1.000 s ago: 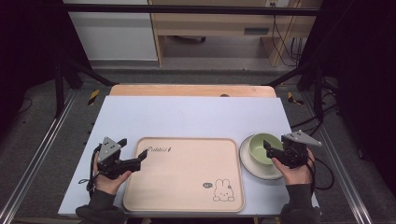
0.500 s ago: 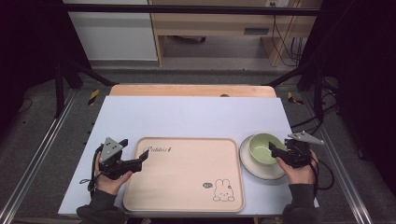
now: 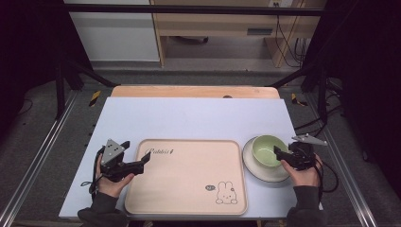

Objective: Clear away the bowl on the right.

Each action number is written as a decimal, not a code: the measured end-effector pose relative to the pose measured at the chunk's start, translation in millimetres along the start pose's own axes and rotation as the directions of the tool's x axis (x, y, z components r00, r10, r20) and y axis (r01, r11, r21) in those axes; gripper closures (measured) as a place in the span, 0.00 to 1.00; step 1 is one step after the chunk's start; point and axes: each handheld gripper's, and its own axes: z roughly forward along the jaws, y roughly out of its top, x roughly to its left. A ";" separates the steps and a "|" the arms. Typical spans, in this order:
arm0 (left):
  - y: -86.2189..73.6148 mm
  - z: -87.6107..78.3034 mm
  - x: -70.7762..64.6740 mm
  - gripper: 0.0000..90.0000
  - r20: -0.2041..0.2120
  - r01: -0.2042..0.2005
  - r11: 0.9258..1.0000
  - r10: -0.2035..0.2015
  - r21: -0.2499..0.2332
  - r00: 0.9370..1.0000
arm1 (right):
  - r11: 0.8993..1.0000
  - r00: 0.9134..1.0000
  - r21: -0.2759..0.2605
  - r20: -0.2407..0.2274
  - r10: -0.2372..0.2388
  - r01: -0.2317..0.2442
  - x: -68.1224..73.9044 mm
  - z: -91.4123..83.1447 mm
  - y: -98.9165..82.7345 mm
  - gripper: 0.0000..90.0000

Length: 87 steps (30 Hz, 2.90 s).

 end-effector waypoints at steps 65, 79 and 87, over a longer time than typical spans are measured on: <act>-1.8 2.8 1.1 0.14 -0.004 0.001 1.000 -0.001 0.015 1.000 | 0.969 0.990 0.206 -0.017 0.143 -0.136 -14.8 23.2 -1.4 0.88; -2.0 2.5 1.9 0.14 -0.004 0.006 1.000 -0.006 0.012 1.000 | 0.963 0.986 0.215 -0.017 0.167 -0.160 -15.2 25.0 0.2 0.92; -2.2 2.7 2.1 0.14 -0.005 0.006 1.000 -0.006 0.014 1.000 | 0.961 0.984 0.220 -0.017 0.175 -0.167 -16.2 25.3 0.6 0.92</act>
